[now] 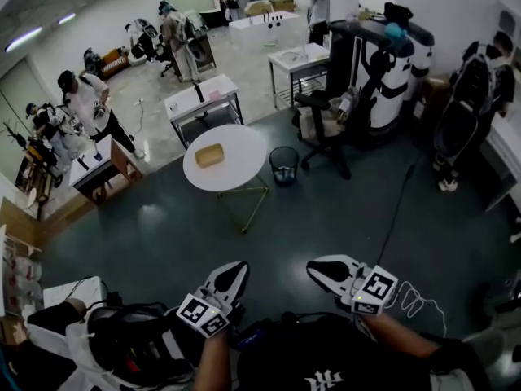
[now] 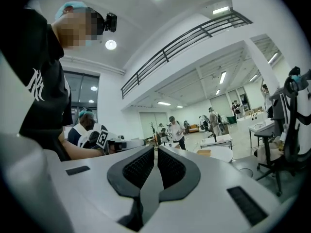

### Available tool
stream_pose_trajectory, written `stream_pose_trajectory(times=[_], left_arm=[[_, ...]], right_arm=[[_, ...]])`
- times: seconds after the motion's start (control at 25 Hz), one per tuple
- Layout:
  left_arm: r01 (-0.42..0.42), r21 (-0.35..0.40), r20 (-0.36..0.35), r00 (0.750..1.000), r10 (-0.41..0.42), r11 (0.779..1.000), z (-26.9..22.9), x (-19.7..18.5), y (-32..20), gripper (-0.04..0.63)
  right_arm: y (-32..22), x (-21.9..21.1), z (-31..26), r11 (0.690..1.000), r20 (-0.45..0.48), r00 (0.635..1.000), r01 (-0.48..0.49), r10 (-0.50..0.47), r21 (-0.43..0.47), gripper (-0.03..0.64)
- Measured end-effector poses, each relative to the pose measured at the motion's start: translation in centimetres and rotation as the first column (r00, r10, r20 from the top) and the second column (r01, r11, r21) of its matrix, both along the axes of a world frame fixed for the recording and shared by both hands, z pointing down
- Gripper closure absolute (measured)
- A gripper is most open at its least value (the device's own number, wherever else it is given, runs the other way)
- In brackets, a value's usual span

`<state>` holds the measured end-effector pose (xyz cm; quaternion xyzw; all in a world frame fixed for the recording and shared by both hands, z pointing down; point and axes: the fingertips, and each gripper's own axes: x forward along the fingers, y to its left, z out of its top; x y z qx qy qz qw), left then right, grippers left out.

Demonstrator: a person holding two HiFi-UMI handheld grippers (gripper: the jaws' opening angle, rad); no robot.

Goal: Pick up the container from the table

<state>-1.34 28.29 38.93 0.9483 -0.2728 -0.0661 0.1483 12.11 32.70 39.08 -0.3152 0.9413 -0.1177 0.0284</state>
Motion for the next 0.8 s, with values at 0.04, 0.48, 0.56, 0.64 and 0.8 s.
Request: stream_pose_trajectory(times=[0.04,0.48,0.56,0.64,0.8], left_arm=[[-0.002,-0.004,-0.005,1.0,0.002,1.0,0.3,-0.1,-0.7,0.592],[0.011,-0.059,-0.028,1.0,-0.012,0.998,2.3,-0.9,-6.7,0.592],[0.023,-0.064,-0.022,0.999,-0.025,0.998,2.6,-1.2,-7.9,0.593],[0.04,-0.07,-0.006,0.999,-0.04,0.997,3.0,-1.7,-9.5,0.593],[0.07,-0.08,0.012,0.998,-0.069,0.994,3.0,-2.0,-13.5,0.593]], right_arm=[[-0.7,-0.2,0.1,1.0,-0.002,1.0,-0.003,0.003,-0.005,0.569],[-7.4,-1.0,1.7,0.999,0.007,1.0,0.001,-0.001,-0.048,0.569],[-9.0,-1.1,2.2,0.999,0.016,1.0,0.011,-0.01,-0.052,0.569],[-11.3,-1.5,2.5,0.999,0.028,0.999,0.023,-0.022,-0.043,0.569],[-16.3,-2.0,2.7,0.998,0.057,0.997,0.059,-0.057,-0.038,0.569]])
